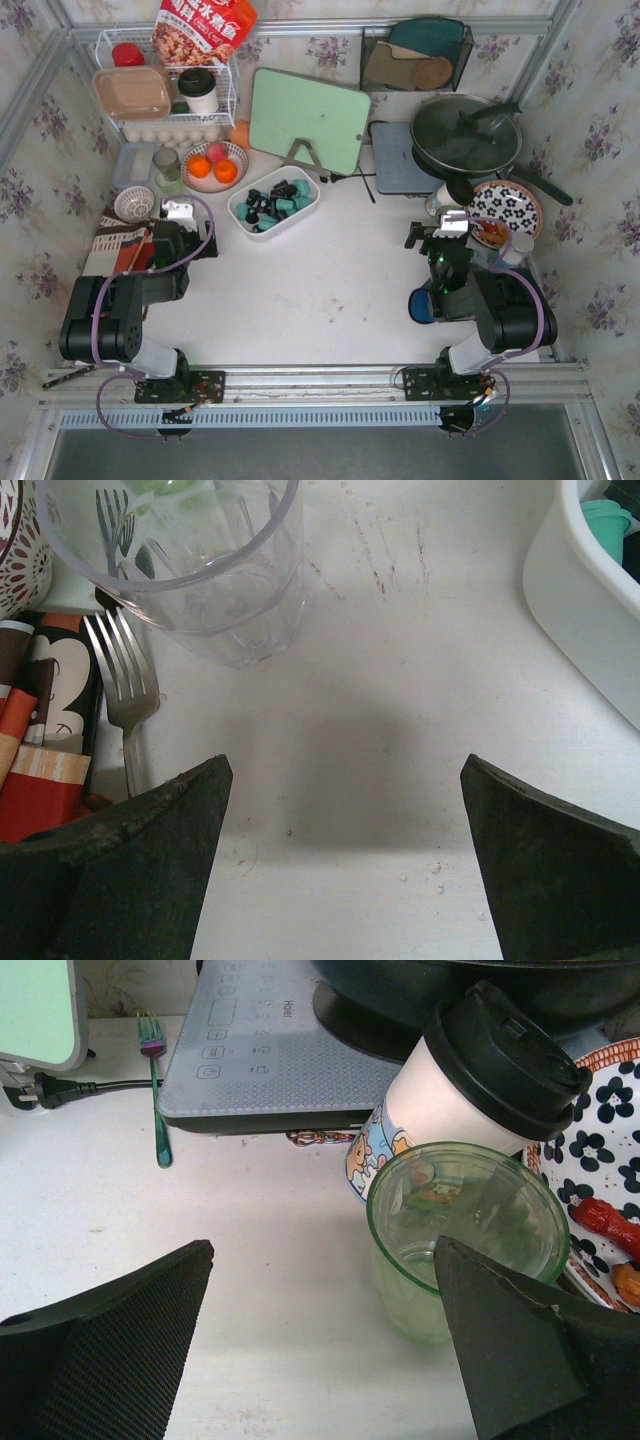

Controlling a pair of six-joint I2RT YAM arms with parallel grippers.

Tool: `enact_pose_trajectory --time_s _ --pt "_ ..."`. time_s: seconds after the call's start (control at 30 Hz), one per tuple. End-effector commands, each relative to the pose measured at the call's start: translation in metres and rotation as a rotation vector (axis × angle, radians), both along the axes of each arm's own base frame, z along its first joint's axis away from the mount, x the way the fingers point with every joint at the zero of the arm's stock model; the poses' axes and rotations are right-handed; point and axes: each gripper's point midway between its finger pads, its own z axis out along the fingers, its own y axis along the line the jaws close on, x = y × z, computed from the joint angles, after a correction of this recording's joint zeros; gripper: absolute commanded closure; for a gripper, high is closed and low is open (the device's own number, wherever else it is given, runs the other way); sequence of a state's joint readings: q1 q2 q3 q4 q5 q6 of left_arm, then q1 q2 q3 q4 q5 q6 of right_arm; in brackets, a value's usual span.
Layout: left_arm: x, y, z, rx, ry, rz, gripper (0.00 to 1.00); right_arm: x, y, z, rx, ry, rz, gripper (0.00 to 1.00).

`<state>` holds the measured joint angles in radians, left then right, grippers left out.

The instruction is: Mix the coffee capsules in the storage basket

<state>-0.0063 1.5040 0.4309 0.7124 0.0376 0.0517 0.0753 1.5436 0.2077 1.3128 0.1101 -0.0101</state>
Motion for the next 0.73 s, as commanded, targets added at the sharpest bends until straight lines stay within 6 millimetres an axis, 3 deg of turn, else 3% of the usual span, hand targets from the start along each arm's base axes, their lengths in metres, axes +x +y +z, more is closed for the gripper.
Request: enact_pose_trajectory --time_s 0.0,0.7 --pt "0.0041 0.0008 0.0065 0.01 -0.027 -0.003 0.0 0.0009 0.0006 0.0038 0.0 -0.014 0.004 0.0" --pt "0.0042 0.0006 0.007 0.01 -0.028 -0.004 0.0 0.0027 -0.0016 -0.0004 0.011 0.008 0.009 0.0"
